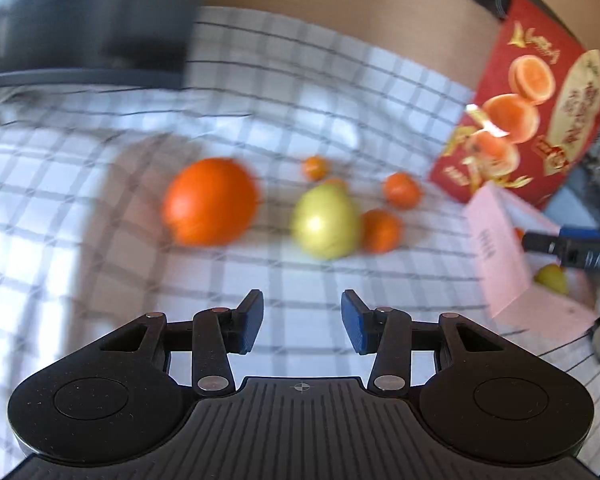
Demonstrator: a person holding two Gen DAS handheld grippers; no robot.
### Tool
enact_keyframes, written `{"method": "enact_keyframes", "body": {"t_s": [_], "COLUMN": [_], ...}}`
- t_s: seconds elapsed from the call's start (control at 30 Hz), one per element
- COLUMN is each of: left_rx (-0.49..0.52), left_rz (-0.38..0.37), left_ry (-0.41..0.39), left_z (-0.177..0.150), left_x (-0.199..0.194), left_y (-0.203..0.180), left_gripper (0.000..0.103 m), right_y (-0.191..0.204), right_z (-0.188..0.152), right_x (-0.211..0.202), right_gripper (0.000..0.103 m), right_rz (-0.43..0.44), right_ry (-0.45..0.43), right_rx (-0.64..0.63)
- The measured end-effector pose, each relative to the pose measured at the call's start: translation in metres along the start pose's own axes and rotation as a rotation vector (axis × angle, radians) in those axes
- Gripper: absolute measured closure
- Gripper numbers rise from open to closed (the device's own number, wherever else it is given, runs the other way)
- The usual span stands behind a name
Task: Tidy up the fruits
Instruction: 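Withdraw both open tools from the pink box, then grasp a tangerine on the cloth with the right tool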
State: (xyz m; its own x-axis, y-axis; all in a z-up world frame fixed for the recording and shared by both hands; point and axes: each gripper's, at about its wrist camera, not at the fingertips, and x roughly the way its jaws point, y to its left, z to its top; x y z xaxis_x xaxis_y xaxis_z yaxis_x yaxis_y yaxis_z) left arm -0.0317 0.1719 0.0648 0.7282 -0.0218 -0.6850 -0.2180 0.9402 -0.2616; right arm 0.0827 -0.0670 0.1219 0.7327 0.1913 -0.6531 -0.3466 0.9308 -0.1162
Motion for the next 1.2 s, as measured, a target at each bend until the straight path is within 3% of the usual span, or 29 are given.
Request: {"method": "enact_keyframes", "body": {"t_s": [0.17,0.37,0.53,0.87,0.9,1.03,1.2], "left_rx": [-0.100,-0.123,-0.082,-0.044,-0.049,-0.062,-0.005], "left_rz": [0.028,0.044,0.037,0.038,0.042,0.044,0.007], "left_ry": [0.010,0.009,0.045,0.099,0.103,0.119,0.132], "left_z": [-0.010,-0.007,-0.009,-0.012,-0.013,-0.015,-0.010], "left_x": [-0.013,-0.025,-0.027,-0.022,-0.020,-0.011,-0.002], "left_y": [0.036,0.048,0.042,0.040,0.042,0.042,0.024], "left_gripper": [0.056,0.056,0.056,0.056,0.056,0.056,0.056], "right_y": [0.023,0.026,0.031,0.046,0.047,0.049,0.054], "right_z": [0.020,0.056,0.074,0.075,0.073,0.070,0.058], "right_x": [0.018,0.055,0.112,0.189,0.191,0.182,0.133], "right_gripper": [0.022,0.022,0.022,0.023,0.025,0.055,0.055], "right_rz": [0.122,0.212,0.182,0.080,0.072,0.108,0.170], "right_ry": [0.057,0.102,0.151,0.238,0.240,0.230,0.171], "right_rx": [0.041,0.160,0.216,0.172,0.163,0.131,0.055]}}
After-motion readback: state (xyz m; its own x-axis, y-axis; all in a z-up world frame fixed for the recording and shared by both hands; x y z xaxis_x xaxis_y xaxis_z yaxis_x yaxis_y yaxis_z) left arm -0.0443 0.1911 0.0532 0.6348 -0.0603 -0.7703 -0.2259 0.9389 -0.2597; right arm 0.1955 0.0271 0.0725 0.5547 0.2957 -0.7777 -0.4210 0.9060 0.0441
